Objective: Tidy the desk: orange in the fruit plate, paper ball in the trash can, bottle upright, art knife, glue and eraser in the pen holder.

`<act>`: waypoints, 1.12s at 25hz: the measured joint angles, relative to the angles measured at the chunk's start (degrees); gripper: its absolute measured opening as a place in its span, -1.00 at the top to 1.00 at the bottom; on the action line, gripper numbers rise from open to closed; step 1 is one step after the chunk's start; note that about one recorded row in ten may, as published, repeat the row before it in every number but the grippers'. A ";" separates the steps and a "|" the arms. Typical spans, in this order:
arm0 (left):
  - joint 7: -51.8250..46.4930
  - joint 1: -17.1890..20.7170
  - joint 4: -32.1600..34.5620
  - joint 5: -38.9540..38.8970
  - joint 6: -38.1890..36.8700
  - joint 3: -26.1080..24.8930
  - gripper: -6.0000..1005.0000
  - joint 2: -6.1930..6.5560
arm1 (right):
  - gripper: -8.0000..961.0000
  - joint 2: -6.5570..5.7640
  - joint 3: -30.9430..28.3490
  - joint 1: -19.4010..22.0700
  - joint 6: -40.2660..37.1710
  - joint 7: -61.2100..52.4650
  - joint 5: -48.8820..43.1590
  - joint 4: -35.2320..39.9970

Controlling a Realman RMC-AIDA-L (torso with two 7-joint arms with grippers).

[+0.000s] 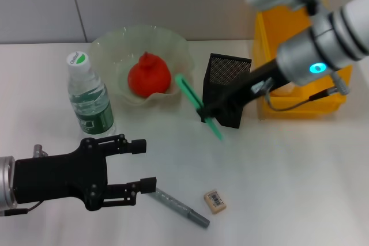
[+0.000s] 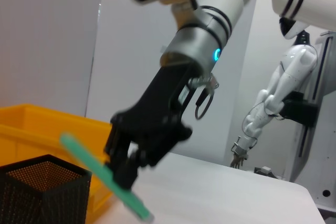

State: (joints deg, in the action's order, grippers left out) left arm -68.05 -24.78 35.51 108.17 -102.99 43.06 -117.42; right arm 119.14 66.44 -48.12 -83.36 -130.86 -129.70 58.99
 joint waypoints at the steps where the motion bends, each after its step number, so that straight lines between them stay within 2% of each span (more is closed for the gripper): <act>1: -0.02 0.00 0.00 -0.03 0.04 -0.15 -0.54 0.00 | 0.64 0.00 -1.85 1.25 0.03 3.09 2.78 0.40; 4: -0.11 -0.04 0.00 -0.07 0.26 -0.47 -0.54 -0.09 | 0.64 -0.03 -7.74 5.44 0.09 14.37 13.69 0.53; 5: -0.11 -0.04 0.00 -0.07 0.26 -0.47 -0.54 -0.09 | 0.64 -0.03 -7.74 5.44 0.09 14.37 13.69 0.53; 6: -0.14 -0.13 0.00 -0.07 0.30 -0.72 -0.54 -0.18 | 0.64 -0.03 -10.27 7.17 0.37 19.97 18.99 -0.62; 9: -0.17 -0.17 0.00 -0.07 0.36 -0.98 -0.54 -0.29 | 0.63 -0.04 -11.99 8.25 1.05 24.18 22.48 -2.04; 13: -0.22 -0.19 0.00 -0.08 0.53 -1.72 -0.54 -0.52 | 0.62 -0.05 -14.20 10.87 4.82 35.45 29.33 -4.02; 14: -0.22 -0.19 0.00 -0.08 0.53 -1.72 -0.54 -0.52 | 0.62 -0.05 -14.20 10.87 4.82 35.45 29.33 -4.02; 16: -0.23 -0.19 -0.37 -0.08 0.69 -2.41 -0.54 -0.62 | 0.62 -0.06 -14.25 12.40 6.42 43.81 31.42 -2.69; 21: 0.53 -0.18 -1.69 -0.07 1.13 -3.52 -0.54 -0.91 | 0.61 -0.03 -14.15 13.84 9.38 53.82 31.71 -0.14; 28: 1.89 -0.31 -3.25 -0.10 3.64 -3.88 -0.54 -0.93 | 0.59 0.22 -13.59 17.15 16.42 75.50 31.93 2.41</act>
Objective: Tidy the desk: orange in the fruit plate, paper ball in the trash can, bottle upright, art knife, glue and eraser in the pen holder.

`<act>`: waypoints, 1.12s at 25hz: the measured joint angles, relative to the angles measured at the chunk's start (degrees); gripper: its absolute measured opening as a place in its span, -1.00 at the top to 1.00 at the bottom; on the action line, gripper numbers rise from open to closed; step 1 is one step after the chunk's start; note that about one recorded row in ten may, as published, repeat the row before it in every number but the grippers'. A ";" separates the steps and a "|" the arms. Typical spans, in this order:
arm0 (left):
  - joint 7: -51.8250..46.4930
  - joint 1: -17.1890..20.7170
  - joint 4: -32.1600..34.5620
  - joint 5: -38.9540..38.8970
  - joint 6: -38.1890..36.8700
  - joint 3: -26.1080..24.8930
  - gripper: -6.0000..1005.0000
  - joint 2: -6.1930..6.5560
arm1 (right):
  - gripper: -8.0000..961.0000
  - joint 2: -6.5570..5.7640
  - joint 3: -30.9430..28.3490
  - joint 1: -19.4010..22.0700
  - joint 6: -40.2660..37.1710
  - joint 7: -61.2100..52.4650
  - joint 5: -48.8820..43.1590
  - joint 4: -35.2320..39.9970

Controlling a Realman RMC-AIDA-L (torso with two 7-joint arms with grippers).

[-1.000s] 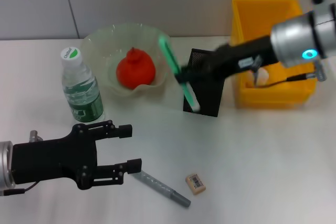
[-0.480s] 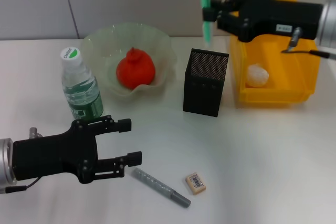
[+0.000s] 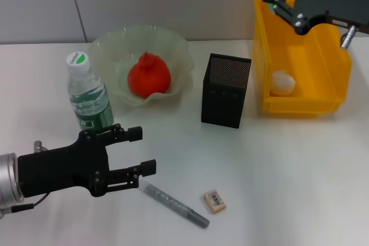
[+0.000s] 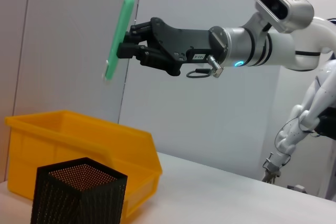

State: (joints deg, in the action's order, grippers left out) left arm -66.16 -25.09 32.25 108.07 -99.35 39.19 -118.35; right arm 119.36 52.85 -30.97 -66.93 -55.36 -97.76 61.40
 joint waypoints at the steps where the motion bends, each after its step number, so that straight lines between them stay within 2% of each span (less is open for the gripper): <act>1: 0.20 0.02 -0.15 0.00 0.15 0.00 -0.54 0.00 | 0.59 0.00 0.00 0.00 0.00 0.00 0.00 0.00; 5: 1.21 0.55 -0.27 -0.08 0.68 -0.03 -0.54 -0.05 | 0.58 -0.27 0.30 1.42 0.56 7.67 -0.11 2.05; 11: 1.82 0.89 -1.10 -0.54 0.53 0.23 -0.54 -0.07 | 0.57 -0.20 2.43 3.50 2.20 12.14 -0.29 6.51; 21: 7.97 0.21 -3.55 -0.14 1.25 0.45 -0.54 -0.01 | 0.55 0.25 12.49 5.79 13.31 27.90 0.24 6.57; 23: 8.80 0.04 -3.99 -0.46 2.40 0.36 -0.54 -0.06 | 0.54 0.26 15.58 6.10 18.08 35.18 0.29 6.55; 28: 9.43 -0.21 -4.13 -0.49 4.70 0.42 -0.54 -0.06 | 0.53 0.22 20.41 6.18 23.34 44.49 0.32 6.24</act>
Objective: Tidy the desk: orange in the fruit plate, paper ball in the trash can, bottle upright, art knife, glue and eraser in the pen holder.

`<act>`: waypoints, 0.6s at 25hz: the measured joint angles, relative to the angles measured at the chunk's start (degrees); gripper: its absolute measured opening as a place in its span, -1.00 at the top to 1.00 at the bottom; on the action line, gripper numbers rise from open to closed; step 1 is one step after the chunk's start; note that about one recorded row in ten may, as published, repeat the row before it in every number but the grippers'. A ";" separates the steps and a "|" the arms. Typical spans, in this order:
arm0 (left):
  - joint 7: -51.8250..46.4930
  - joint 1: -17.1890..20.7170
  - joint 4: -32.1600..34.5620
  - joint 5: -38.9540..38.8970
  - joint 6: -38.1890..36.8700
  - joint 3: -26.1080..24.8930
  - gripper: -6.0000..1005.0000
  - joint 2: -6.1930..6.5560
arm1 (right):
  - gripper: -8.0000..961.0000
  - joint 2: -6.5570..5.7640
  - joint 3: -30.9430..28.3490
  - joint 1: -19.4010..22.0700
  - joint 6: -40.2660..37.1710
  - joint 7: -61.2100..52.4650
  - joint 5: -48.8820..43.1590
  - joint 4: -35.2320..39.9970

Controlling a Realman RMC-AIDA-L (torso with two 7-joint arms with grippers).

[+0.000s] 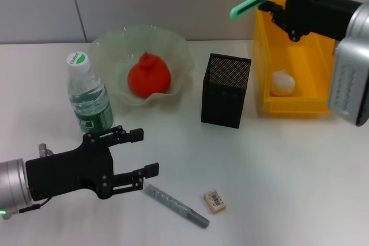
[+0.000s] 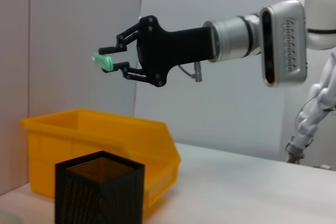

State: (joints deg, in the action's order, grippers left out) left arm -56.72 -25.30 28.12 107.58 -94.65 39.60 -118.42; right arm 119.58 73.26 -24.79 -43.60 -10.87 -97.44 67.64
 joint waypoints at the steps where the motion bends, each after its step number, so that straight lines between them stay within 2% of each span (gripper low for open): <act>1: 0.00 0.00 0.00 0.00 0.00 0.00 -0.54 0.00 | 0.53 0.00 0.00 0.00 0.00 0.00 0.00 0.00; 6: 0.89 -0.73 -0.08 -0.01 3.57 -0.01 -0.54 0.09 | 0.52 0.08 8.22 0.56 9.29 15.52 0.00 -0.68; 9: 1.30 -0.75 -0.08 -0.01 3.87 -0.11 -0.54 0.08 | 0.51 0.07 9.06 0.70 10.23 17.15 0.00 -0.53; 15: 3.31 -1.05 -0.05 -0.26 4.72 -0.44 -0.54 -0.02 | 0.50 -0.02 14.16 1.40 16.60 28.89 0.90 0.60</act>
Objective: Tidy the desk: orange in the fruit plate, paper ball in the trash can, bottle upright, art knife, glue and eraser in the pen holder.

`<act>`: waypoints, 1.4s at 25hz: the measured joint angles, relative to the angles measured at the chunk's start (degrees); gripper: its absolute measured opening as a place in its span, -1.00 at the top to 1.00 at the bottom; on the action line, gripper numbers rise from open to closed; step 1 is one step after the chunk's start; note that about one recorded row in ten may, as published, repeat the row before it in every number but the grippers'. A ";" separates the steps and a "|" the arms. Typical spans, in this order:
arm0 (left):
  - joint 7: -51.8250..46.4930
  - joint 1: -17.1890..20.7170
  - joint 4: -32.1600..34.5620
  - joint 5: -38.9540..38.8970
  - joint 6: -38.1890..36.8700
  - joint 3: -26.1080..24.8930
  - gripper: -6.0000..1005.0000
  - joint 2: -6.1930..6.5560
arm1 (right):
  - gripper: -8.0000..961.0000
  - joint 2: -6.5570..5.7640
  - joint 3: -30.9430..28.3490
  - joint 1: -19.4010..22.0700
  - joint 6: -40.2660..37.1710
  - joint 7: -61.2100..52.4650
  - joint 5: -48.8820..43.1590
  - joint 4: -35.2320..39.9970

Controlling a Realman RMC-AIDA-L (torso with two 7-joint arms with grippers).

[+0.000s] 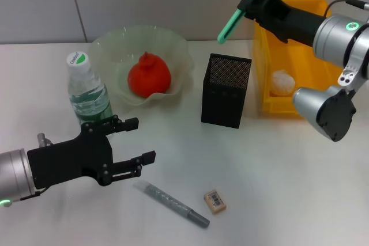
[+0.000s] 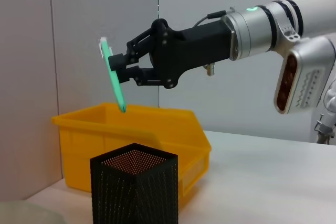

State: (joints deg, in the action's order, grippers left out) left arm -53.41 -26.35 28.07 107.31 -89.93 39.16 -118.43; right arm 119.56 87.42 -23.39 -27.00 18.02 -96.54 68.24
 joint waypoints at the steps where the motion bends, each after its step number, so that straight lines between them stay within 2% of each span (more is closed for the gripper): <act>1: 0.00 0.00 0.00 0.00 0.00 0.00 -0.54 0.00 | 0.50 0.00 0.00 0.00 0.00 0.00 0.00 0.00; 13: 0.85 -0.43 -0.44 -1.90 0.60 0.01 -0.54 -0.06 | 0.47 -0.13 2.43 2.05 1.55 21.30 0.04 0.01; 29: 2.26 0.40 -1.88 -5.09 0.73 -0.05 -0.54 -0.03 | 0.44 0.01 4.39 2.60 2.12 34.12 0.07 -0.98; 35: 4.37 0.40 -2.03 -5.24 0.93 -0.05 -0.54 -0.17 | 0.43 0.05 6.76 3.28 4.51 41.54 5.26 -1.11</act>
State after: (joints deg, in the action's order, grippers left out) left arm -49.04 -25.95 26.04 102.07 -89.00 39.11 -118.60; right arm 119.61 94.17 -20.11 -22.50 59.57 -91.28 67.13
